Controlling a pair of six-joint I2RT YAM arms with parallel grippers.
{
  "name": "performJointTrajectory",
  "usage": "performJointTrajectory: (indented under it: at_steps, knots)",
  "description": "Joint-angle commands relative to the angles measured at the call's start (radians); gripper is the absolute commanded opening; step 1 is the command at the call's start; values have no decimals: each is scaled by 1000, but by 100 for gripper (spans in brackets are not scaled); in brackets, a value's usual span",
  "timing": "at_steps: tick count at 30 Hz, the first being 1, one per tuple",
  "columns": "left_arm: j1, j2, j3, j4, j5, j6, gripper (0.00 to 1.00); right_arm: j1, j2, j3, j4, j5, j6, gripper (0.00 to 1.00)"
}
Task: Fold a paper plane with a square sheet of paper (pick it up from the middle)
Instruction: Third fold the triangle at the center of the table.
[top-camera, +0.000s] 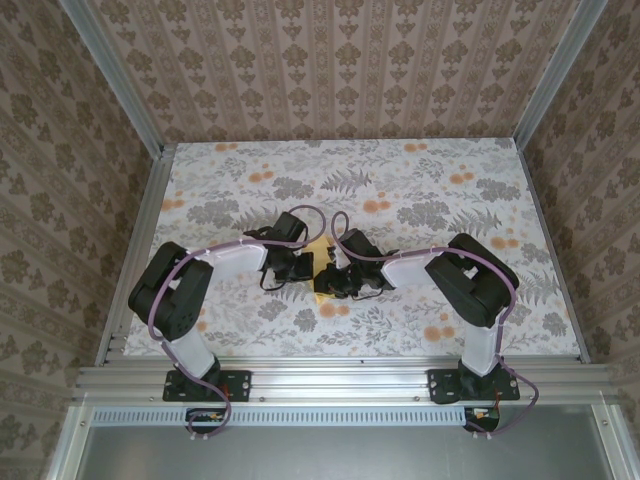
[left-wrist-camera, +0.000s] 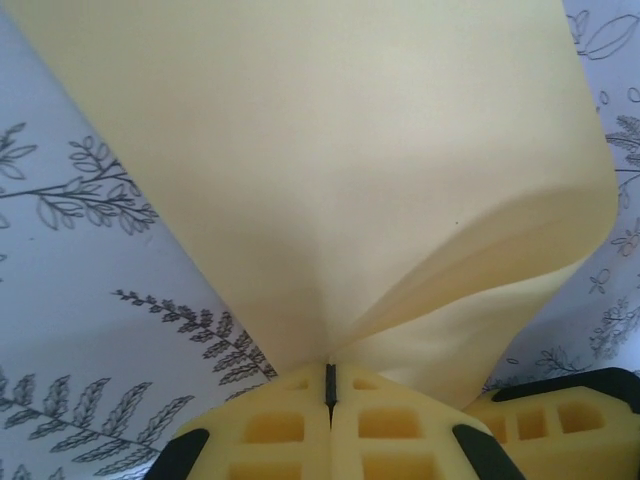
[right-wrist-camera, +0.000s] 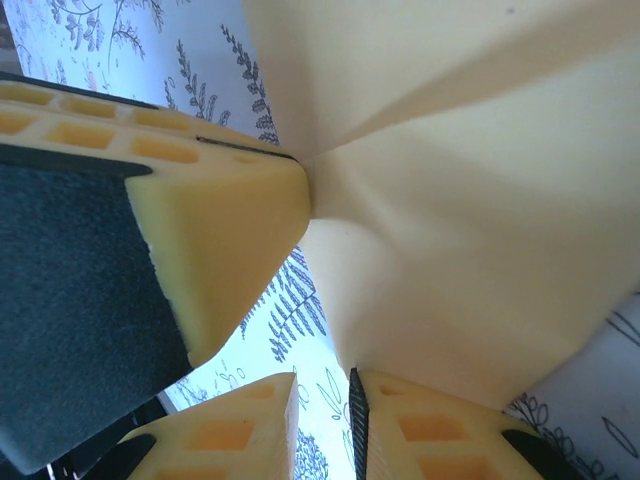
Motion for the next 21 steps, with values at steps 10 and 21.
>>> performJointTrajectory:
  at_steps: [10, 21]
  knots:
    - [10, 25, 24, -29, -38, 45, 0, -30, -74, 0, -95, 72, -62, 22]
    - [10, 36, 7, -20, -53, 9, 0, 17, -39, 20, -93, 20, -76, 17]
